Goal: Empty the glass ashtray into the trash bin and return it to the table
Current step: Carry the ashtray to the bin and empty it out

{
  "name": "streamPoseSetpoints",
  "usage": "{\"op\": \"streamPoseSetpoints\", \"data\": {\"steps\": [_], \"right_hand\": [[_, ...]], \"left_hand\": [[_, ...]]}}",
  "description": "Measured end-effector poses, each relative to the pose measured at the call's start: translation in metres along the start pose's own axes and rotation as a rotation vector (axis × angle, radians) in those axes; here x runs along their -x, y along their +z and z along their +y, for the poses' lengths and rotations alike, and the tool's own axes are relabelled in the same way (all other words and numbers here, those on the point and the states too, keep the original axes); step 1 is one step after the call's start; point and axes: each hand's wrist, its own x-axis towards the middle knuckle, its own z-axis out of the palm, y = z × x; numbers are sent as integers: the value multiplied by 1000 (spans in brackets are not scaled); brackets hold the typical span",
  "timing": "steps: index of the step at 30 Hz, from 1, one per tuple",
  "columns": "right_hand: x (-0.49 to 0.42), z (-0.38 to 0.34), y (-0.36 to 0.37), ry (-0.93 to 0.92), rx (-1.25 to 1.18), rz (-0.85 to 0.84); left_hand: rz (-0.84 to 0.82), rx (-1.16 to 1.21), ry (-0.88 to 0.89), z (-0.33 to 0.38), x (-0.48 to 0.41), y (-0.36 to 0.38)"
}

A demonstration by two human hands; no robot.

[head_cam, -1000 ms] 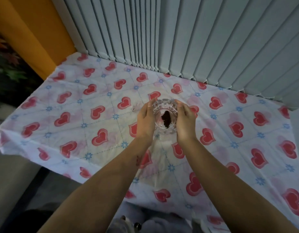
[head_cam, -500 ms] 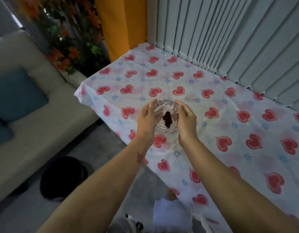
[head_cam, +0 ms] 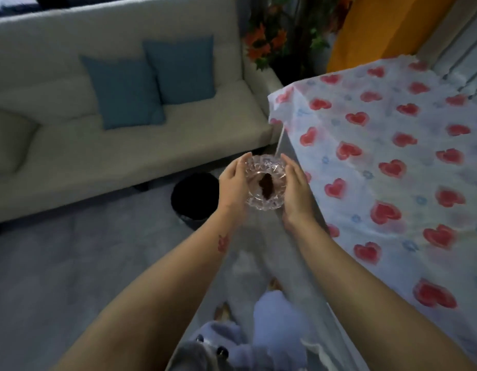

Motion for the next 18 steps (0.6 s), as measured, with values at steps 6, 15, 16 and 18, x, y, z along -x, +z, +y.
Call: {"op": "streamPoseSetpoints", "data": {"steps": [6, 15, 16, 18], "right_hand": [[-10, 10, 76, 47, -13, -177], [-76, 52, 147, 95, 108, -329], [-81, 59, 154, 92, 118, -334], [-91, 73, 166, 103, 131, -344]], "left_hand": [[187, 50, 27, 15, -25, -65], [339, 125, 20, 6, -98, -104], [347, 130, 19, 3, -107, -108], [371, 138, 11, -6, -126, -117]]}}
